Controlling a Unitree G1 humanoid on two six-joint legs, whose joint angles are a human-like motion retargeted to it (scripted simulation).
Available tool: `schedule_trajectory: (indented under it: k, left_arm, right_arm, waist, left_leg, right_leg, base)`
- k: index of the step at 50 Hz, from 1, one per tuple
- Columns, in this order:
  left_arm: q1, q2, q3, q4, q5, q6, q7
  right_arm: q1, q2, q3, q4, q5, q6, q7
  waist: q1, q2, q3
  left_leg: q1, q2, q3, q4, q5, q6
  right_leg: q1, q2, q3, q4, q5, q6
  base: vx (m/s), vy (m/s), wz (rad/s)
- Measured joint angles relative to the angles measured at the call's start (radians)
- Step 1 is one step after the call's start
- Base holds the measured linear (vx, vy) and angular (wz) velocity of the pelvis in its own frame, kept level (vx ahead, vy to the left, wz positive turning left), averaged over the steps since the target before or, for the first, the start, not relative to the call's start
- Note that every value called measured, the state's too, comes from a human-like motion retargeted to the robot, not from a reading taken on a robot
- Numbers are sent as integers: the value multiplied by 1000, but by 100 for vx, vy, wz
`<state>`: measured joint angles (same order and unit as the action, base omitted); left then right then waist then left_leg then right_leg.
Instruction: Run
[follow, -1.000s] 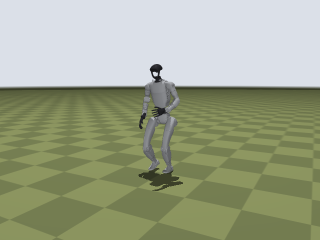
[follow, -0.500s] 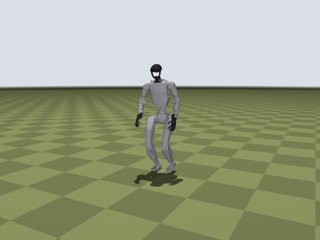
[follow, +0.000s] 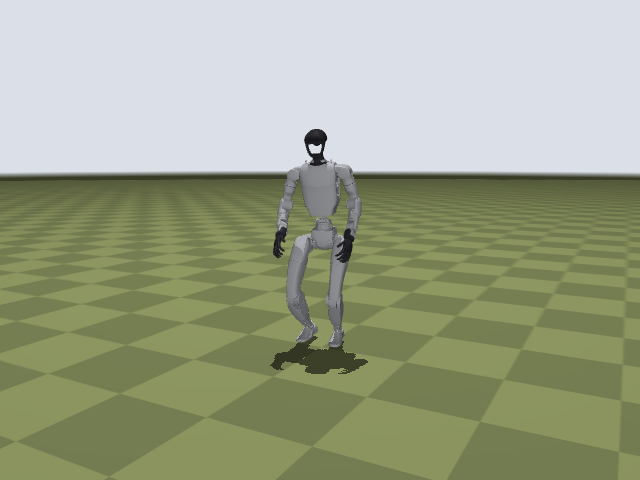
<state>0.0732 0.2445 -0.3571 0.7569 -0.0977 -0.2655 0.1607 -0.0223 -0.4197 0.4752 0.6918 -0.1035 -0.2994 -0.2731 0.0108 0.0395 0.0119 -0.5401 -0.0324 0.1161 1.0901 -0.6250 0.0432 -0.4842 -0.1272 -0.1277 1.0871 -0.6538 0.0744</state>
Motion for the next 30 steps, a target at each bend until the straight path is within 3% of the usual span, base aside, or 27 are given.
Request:
schedule_trajectory:
  k: [3,7,12,15,20,23,26,30]
  left_arm:
    - [-29,-5,-1,-43,-15,-5,16]
    - [-115,0,22,-140,-52,-12,69]
    - [-250,29,76,-344,-102,-40,164]
    - [-309,50,101,-468,-125,-65,199]
    - [-334,74,91,-593,-152,-112,191]
    - [-316,78,64,-612,-176,-125,156]
    - [-270,69,45,-593,-207,-112,115]
    - [-174,42,47,-507,-238,-68,72]
  right_arm:
    - [38,15,-4,28,7,11,8]
    - [88,49,-33,62,46,28,19]
    - [188,63,-93,7,135,32,58]
    - [265,38,-123,-105,191,27,86]
    - [361,-10,-169,-326,245,8,112]
    - [372,-21,-191,-444,256,-2,108]
    - [322,-23,-197,-537,251,-16,75]
    - [161,-31,-200,-617,182,-27,-6]
  waist:
    - [-31,-21,14]
    - [-83,-63,50]
    - [-141,-69,65]
    - [-182,-50,46]
    - [-232,-17,-19]
    - [-221,9,-50]
    - [-175,33,-62]
    - [-96,48,-42]
  left_leg:
    - [13,-35,19,45,-67,44]
    - [35,-99,33,91,-130,99]
    - [68,-126,10,62,-139,113]
    - [101,-124,-7,-20,-79,85]
    - [103,-129,-55,-138,191,-47]
    - [50,-96,-63,-88,282,-93]
    - [-18,-22,-50,71,262,-86]
    - [-118,108,-29,377,211,-40]
  right_leg:
    - [-37,-43,31,160,11,22]
    - [-115,-111,87,440,175,65]
    - [-214,-80,151,614,310,93]
    - [-242,-56,159,580,345,102]
    - [-226,-21,160,340,374,110]
    - [-188,16,147,178,394,117]
    - [-137,59,111,85,332,87]
    - [-94,112,65,79,89,-12]
  base:
    - [5,12,42]
    - [6,10,50]
    - [11,5,40]
    - [16,1,48]
    - [13,-4,58]
    - [5,-7,46]
    - [0,-7,18]
    - [-2,-8,0]
